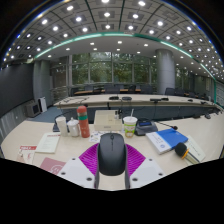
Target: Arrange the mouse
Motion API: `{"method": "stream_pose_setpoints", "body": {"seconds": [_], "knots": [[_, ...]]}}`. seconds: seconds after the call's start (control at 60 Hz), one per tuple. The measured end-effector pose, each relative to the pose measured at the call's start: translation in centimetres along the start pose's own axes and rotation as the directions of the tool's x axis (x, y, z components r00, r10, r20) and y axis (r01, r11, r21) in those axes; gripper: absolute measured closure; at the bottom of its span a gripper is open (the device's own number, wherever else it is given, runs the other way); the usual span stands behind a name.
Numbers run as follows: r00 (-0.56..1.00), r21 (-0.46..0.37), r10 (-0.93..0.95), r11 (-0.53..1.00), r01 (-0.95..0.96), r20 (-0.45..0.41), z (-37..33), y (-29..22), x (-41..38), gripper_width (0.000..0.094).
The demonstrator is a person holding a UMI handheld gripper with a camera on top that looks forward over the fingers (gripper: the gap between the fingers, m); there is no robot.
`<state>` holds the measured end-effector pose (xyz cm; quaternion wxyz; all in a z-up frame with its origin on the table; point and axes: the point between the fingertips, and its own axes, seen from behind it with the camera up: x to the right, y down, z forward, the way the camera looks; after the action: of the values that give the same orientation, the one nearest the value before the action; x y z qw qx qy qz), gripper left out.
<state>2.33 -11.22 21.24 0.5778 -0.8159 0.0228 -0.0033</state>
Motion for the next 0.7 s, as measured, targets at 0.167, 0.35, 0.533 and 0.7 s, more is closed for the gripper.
{"method": "stream_pose_setpoints", "body": {"seconds": [0.167, 0.35, 0.533, 0.7], "knots": [[0.997, -0.106, -0.001, 0.994, 0.01, 0.08, 2.4, 6.2, -14.6, 0.0594], [0.996, -0.239, -0.01, 0.97, 0.031, 0.088, 5.5, 14.9, -23.3, 0.0595], [0.998, -0.315, -0.039, 0.948, 0.051, 0.045, 7.9, 19.4, -25.4, 0.0562], [0.999, -0.369, 0.005, 0.929, 0.014, 0.051, 7.7, 21.2, -26.2, 0.0459]]}}
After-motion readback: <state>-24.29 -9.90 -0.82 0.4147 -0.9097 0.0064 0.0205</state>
